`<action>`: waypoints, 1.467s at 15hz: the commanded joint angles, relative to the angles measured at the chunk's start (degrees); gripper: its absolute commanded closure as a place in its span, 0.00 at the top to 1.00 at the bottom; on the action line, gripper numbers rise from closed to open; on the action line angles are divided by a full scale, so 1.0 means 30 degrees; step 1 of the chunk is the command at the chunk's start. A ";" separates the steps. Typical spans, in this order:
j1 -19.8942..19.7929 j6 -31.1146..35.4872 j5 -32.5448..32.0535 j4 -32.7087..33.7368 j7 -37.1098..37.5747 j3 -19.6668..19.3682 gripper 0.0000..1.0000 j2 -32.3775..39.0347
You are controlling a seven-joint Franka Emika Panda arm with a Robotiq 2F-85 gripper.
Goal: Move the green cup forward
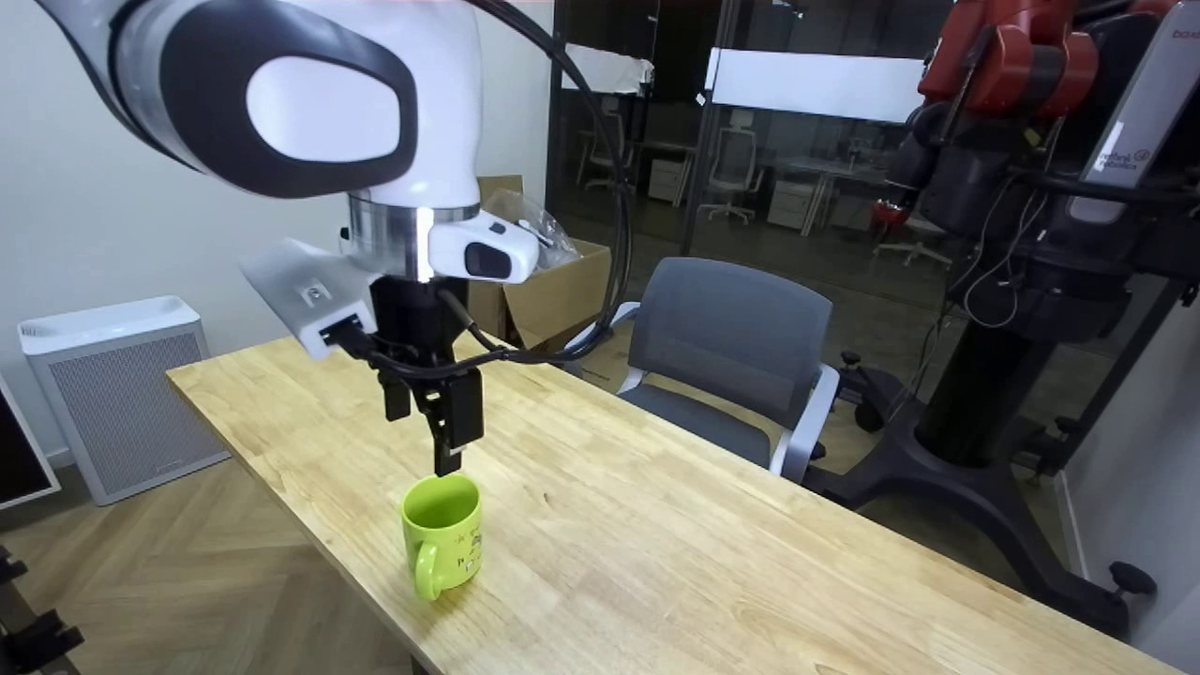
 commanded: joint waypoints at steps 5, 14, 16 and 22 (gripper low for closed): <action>-0.0243 -0.0072 -0.0316 0.1293 -0.0995 -0.0842 1.00 0.2363; -0.0383 0.0067 -0.0111 0.2603 -0.2394 -0.1176 1.00 0.5218; -0.0069 0.0380 -0.0938 0.2841 -0.1388 -0.1478 1.00 0.5553; 0.0727 0.2784 -0.3431 0.3720 0.0910 -0.2142 1.00 0.7239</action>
